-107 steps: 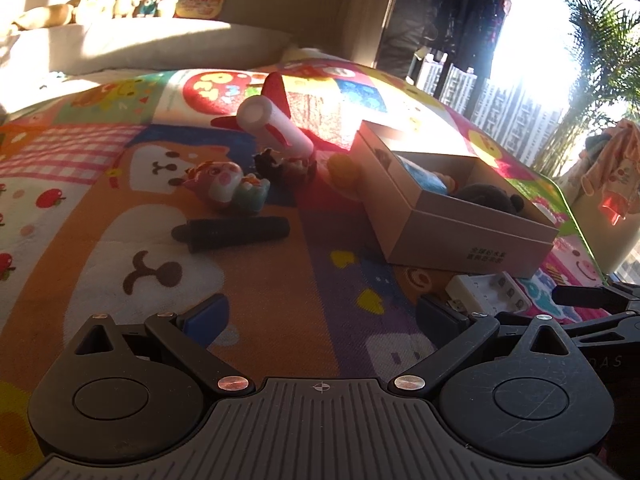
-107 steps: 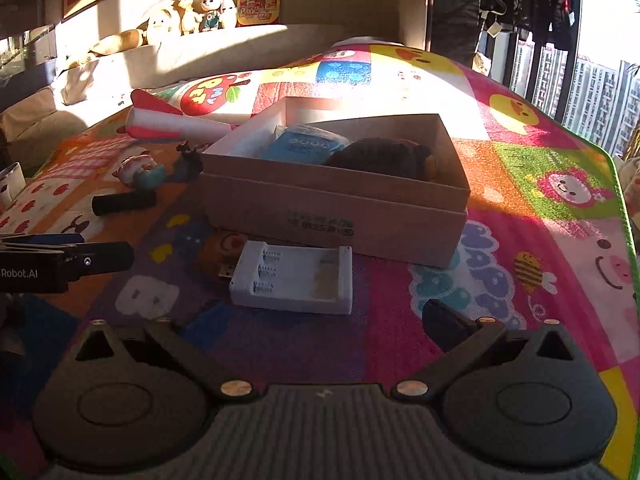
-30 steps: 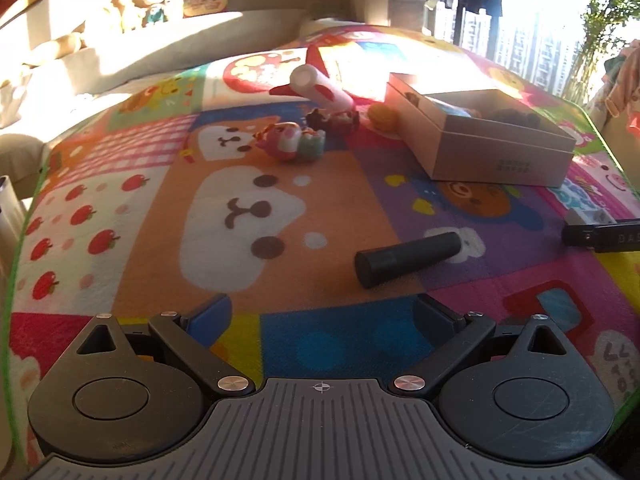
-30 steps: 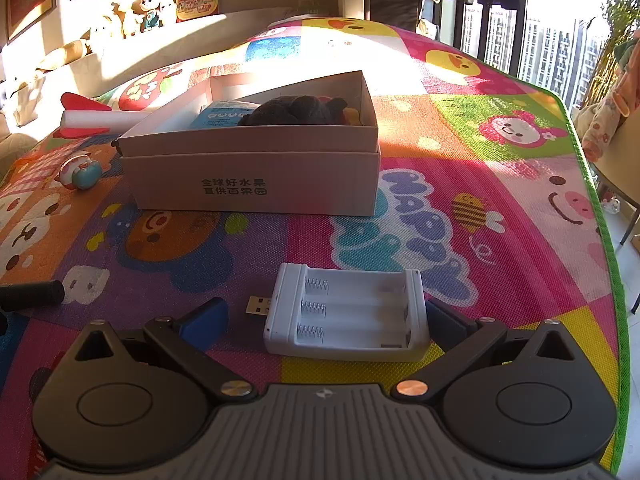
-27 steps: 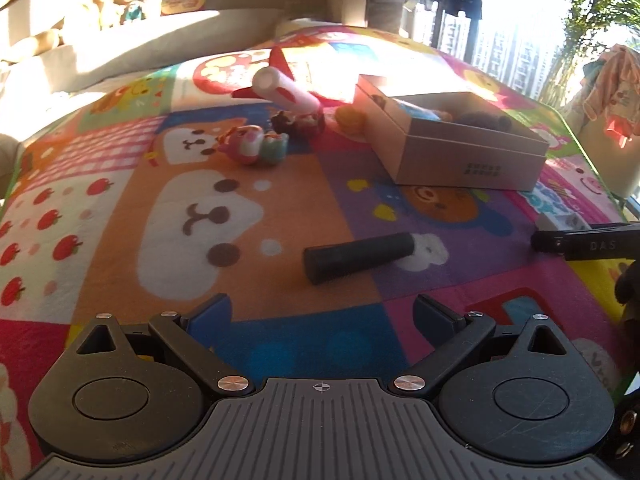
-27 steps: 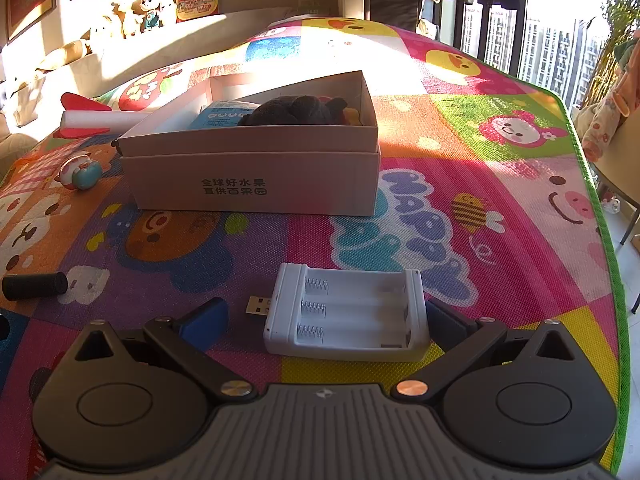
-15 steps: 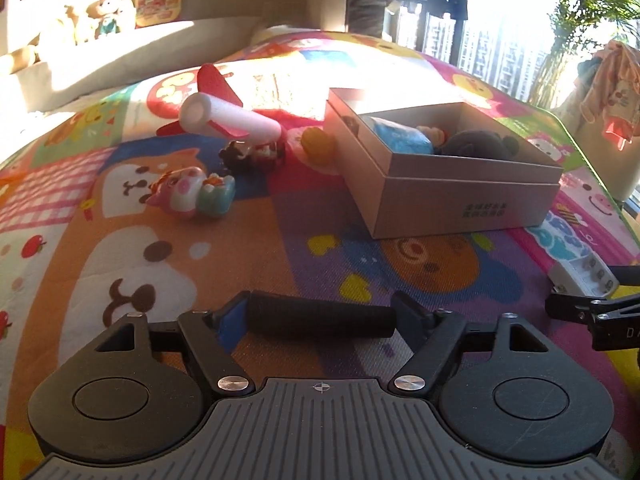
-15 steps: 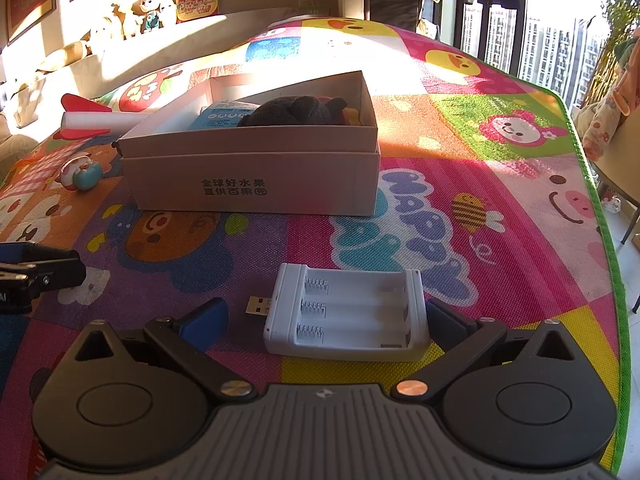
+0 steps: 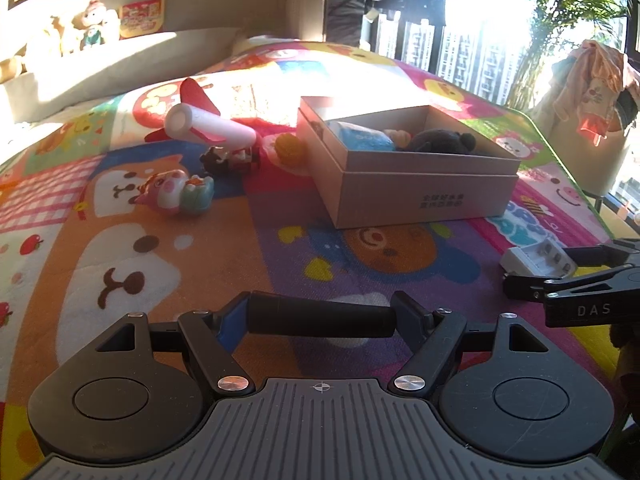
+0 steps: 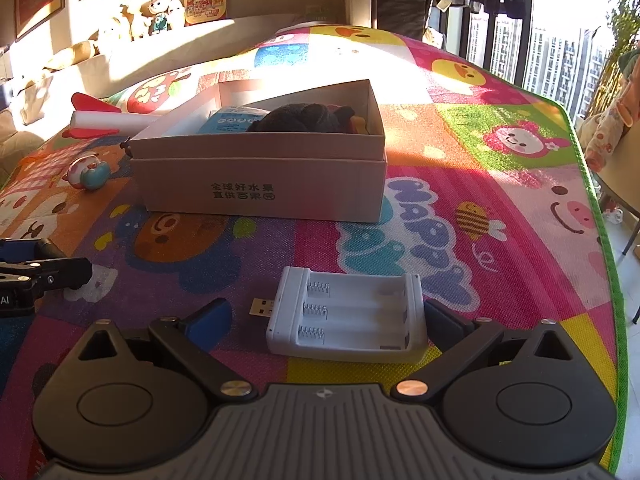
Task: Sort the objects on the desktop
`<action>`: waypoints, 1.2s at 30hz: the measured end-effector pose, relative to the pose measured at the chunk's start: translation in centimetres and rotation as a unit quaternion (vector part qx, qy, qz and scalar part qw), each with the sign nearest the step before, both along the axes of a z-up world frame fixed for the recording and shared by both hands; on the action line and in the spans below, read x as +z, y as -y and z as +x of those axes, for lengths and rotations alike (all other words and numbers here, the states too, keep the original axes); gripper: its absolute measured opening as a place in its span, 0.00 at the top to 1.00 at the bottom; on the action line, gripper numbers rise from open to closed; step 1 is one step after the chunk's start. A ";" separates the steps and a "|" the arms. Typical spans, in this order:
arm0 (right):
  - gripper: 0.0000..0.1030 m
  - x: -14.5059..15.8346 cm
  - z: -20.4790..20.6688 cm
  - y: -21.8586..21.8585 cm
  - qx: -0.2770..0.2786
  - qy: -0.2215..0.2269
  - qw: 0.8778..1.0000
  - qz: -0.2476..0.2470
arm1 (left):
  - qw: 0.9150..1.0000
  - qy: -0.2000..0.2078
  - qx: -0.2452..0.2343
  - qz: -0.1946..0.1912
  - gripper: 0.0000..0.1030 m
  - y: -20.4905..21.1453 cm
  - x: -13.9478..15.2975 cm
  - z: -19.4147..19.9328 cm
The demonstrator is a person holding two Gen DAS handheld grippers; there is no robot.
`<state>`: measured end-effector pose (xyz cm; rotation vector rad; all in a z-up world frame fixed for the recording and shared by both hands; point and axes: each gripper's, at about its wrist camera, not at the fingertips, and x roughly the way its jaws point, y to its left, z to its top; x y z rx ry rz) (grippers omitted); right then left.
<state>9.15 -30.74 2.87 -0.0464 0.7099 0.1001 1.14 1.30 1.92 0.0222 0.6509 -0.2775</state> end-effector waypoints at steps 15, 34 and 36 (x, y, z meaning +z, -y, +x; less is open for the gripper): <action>0.12 8.1 -4.6 2.3 0.028 0.074 0.996 0.048 | 0.995 0.092 -0.042 -0.020 0.22 0.9 5.4 -3.4; 0.12 16.7 -8.3 4.2 0.031 0.194 0.980 0.024 | 0.979 0.186 -0.053 -0.063 0.22 2.2 12.1 -1.7; 0.12 16.9 -8.3 4.5 0.031 0.202 0.979 0.020 | 0.978 0.181 -0.052 -0.086 0.22 2.2 12.4 0.1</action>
